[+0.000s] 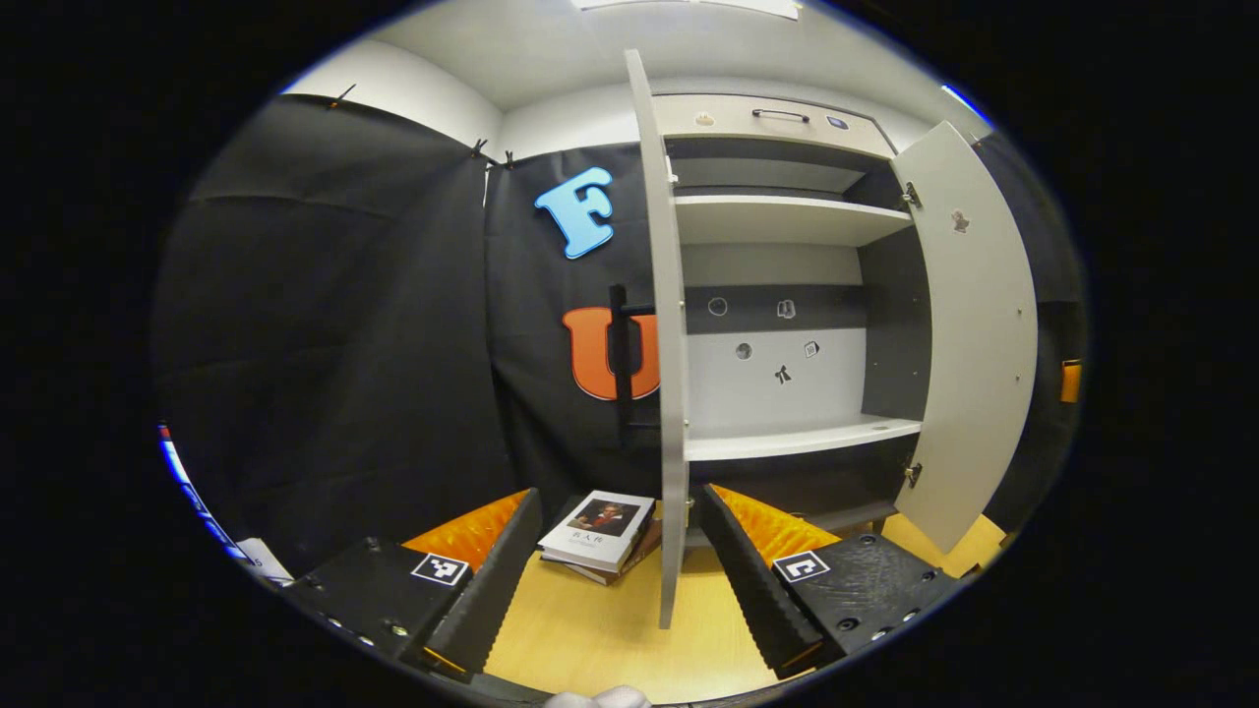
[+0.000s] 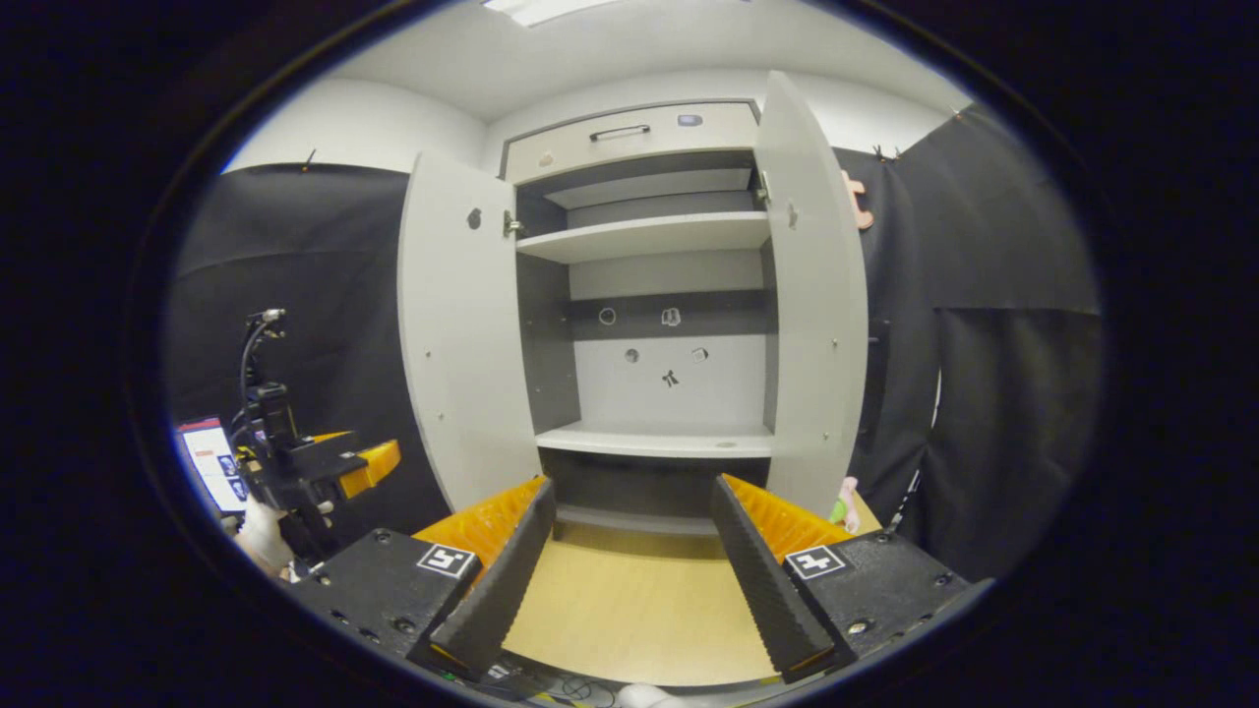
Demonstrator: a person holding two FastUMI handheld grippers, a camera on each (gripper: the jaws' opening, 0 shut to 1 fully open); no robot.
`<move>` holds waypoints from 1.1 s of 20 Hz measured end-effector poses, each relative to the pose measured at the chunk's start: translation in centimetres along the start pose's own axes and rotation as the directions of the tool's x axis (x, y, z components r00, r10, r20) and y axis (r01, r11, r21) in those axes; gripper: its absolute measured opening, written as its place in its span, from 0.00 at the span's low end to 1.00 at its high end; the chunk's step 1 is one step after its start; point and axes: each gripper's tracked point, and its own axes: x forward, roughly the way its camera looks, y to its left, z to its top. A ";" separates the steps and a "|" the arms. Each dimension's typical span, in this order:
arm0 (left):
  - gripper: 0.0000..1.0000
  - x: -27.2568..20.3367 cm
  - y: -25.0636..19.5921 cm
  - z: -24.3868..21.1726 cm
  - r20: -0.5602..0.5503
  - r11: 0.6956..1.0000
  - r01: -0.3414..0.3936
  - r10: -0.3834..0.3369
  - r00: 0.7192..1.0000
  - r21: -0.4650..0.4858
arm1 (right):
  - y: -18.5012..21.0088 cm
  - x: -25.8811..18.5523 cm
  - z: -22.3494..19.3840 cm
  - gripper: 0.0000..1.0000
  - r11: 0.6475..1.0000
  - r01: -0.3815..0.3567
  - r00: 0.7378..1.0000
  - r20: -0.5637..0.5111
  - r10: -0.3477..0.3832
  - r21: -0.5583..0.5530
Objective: Open the right door of the double-door shoe cabinet with the right hand, and open the left door with the left hand.
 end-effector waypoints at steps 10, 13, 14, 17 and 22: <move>0.96 -3.3 -9.5 5.3 0.038 0.996 0.085 -0.084 0.996 -0.034 | -5.6 -0.6 3.4 0.99 0.998 0.060 0.995 0.077 -0.059 0.000; 0.96 -3.6 -11.1 6.7 0.049 0.996 0.084 -0.083 0.995 -0.031 | -7.8 -1.0 3.9 0.99 0.994 0.110 0.989 0.096 -0.110 0.011; 1.00 -3.6 -11.5 6.9 0.051 0.996 0.087 -0.086 0.995 -0.028 | -8.5 -1.1 4.0 0.99 0.992 0.128 0.987 0.100 -0.128 0.010; 0.96 -4.0 -12.1 7.9 0.072 0.996 0.086 -0.087 0.994 0.010 | -9.8 -1.4 4.3 0.99 0.986 0.163 0.980 0.109 -0.164 0.019; 0.96 -5.1 -13.6 8.5 0.082 0.993 0.118 -0.120 0.989 0.020 | -10.6 -2.1 4.8 0.99 0.980 0.198 0.971 0.133 -0.198 0.016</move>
